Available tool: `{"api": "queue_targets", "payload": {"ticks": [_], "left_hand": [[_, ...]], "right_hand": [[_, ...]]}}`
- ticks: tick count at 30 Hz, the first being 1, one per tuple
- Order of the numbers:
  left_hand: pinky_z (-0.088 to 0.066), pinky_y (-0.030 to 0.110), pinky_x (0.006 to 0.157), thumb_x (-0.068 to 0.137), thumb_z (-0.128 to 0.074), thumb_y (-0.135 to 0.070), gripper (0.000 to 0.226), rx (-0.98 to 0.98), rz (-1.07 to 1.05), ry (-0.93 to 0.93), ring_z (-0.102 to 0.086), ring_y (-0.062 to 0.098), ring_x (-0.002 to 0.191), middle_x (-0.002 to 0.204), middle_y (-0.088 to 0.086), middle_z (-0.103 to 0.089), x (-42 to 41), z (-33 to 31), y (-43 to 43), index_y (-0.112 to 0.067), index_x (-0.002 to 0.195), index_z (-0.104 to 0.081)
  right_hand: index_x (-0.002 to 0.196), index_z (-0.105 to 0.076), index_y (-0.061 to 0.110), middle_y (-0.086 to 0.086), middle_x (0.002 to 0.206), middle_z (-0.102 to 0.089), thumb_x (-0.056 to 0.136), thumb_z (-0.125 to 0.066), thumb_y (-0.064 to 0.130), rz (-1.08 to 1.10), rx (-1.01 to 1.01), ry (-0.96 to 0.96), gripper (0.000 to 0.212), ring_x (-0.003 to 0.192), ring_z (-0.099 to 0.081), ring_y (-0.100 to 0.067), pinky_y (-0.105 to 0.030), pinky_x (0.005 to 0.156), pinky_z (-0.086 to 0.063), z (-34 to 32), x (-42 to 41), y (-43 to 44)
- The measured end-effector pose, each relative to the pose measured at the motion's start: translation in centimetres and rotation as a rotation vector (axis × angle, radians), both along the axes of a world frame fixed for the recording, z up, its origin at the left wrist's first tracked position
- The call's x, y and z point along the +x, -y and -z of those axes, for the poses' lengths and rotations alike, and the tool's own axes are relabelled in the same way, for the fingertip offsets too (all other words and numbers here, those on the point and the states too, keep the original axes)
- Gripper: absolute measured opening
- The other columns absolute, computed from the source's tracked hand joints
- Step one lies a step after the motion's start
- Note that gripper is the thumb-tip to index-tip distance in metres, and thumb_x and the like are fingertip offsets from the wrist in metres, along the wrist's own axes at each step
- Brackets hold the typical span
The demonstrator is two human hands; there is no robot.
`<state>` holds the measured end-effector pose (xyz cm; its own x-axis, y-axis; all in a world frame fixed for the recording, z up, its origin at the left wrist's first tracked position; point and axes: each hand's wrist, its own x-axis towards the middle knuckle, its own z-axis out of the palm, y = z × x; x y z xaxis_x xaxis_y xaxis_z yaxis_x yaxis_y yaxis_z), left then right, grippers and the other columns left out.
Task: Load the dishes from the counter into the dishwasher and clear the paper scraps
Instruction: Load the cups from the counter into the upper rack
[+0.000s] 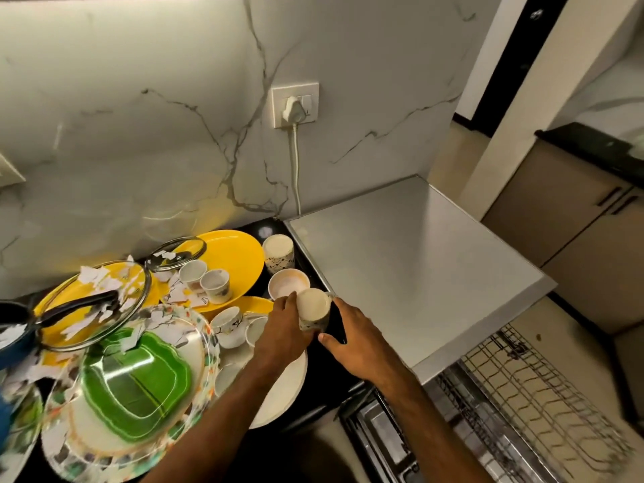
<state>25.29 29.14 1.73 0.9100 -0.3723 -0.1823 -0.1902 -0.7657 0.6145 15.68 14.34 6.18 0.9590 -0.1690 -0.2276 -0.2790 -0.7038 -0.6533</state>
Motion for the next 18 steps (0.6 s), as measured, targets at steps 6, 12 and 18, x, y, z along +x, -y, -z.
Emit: {"api": "queue_targets", "payload": {"ticks": [6,12,18], "left_hand": [[-0.05,0.051,0.101,0.079,-0.082,-0.047,0.097,0.053,0.012,0.03,-0.05,0.04,0.132,0.151,0.021,-0.037,0.8,-0.1,0.8,-0.01,0.154,-0.032],[-0.053,0.047,0.1,0.078,-0.084,-0.044,0.088,0.078,0.058,0.036,-0.055,0.033,0.129,0.147,0.015,-0.048,1.7,-0.5,0.4,-0.011,0.147,-0.041],[-0.055,0.044,0.094,0.074,-0.087,-0.047,0.087,0.114,0.075,0.028,-0.058,0.029,0.123,0.139,0.012,-0.054,1.7,-0.6,0.4,-0.011,0.141,-0.045]], "right_hand": [[0.162,-0.015,0.037,0.003,0.163,-0.035,0.098,-0.065,0.047,0.028,0.001,-0.008,0.082,0.147,-0.038,-0.023,-0.042,0.118,-0.035,0.3,0.4,-0.2],[0.162,-0.013,0.038,0.002,0.163,-0.035,0.097,-0.065,0.048,0.034,-0.003,-0.025,0.084,0.147,-0.038,-0.024,-0.045,0.119,-0.035,0.8,0.7,-0.3],[0.16,-0.016,0.037,0.003,0.158,-0.041,0.094,-0.07,0.047,0.042,-0.011,-0.014,0.086,0.143,-0.043,-0.022,-0.046,0.116,-0.041,1.6,1.0,-0.7]]}}
